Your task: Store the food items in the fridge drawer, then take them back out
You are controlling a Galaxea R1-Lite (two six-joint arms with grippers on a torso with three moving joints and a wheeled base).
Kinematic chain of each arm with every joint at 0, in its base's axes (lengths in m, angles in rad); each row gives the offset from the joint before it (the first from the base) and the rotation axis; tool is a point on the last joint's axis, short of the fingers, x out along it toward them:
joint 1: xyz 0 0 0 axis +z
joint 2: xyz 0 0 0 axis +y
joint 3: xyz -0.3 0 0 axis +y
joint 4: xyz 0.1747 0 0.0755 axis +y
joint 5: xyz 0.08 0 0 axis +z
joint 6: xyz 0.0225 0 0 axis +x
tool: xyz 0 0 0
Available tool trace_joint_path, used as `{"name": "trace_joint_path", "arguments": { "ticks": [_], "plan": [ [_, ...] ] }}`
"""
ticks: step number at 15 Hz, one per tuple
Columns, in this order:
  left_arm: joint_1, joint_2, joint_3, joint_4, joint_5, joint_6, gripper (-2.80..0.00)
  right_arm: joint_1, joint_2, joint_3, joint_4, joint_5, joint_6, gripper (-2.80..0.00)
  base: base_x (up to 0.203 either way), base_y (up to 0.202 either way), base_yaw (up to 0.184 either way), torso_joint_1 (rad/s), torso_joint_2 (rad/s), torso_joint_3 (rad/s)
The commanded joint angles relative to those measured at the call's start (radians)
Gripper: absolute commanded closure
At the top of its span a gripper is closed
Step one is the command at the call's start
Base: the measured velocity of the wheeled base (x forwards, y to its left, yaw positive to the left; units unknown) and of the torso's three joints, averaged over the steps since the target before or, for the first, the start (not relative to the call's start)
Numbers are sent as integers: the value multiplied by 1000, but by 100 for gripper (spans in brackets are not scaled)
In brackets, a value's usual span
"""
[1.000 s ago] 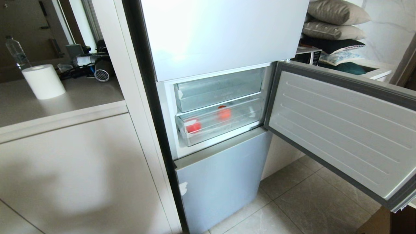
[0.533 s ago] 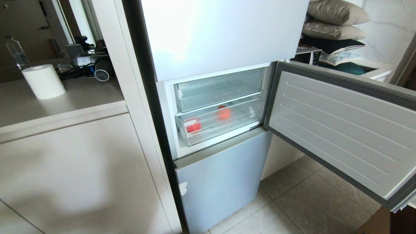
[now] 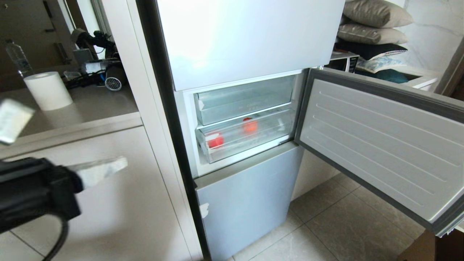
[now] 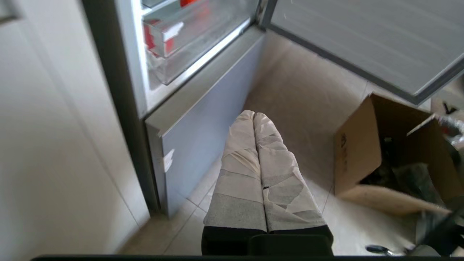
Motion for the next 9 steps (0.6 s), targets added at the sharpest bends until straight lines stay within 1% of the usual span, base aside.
{"name": "trace_joint_path", "arguments": {
  "ticks": [1, 2, 4, 5, 6, 7, 9],
  "plan": [
    [-67, 290, -29, -111, 31, 10, 0, 0, 0, 0, 1, 0, 0, 0, 0, 0, 0, 0, 0, 0],
    [-115, 374, -41, -186, 96, 20, 0, 0, 0, 0, 1, 0, 0, 0, 0, 0, 0, 0, 0, 0],
    [-199, 520, -69, -304, 266, 30, 0, 0, 0, 0, 1, 0, 0, 0, 0, 0, 0, 0, 0, 0],
    [-232, 585, -84, -367, 343, 32, 0, 0, 0, 0, 1, 0, 0, 0, 0, 0, 0, 0, 0, 0],
    [-256, 644, -101, -437, 405, 34, 0, 0, 0, 0, 1, 0, -1, 0, 0, 0, 0, 0, 0, 0],
    [-270, 694, -125, -499, 451, 36, 0, 0, 0, 0, 1, 0, -1, 0, 0, 0, 0, 0, 0, 0],
    [-278, 789, -197, -545, 496, 37, 0, 0, 0, 0, 1, 0, -1, 0, 0, 0, 0, 0, 0, 0]
  ]
}}
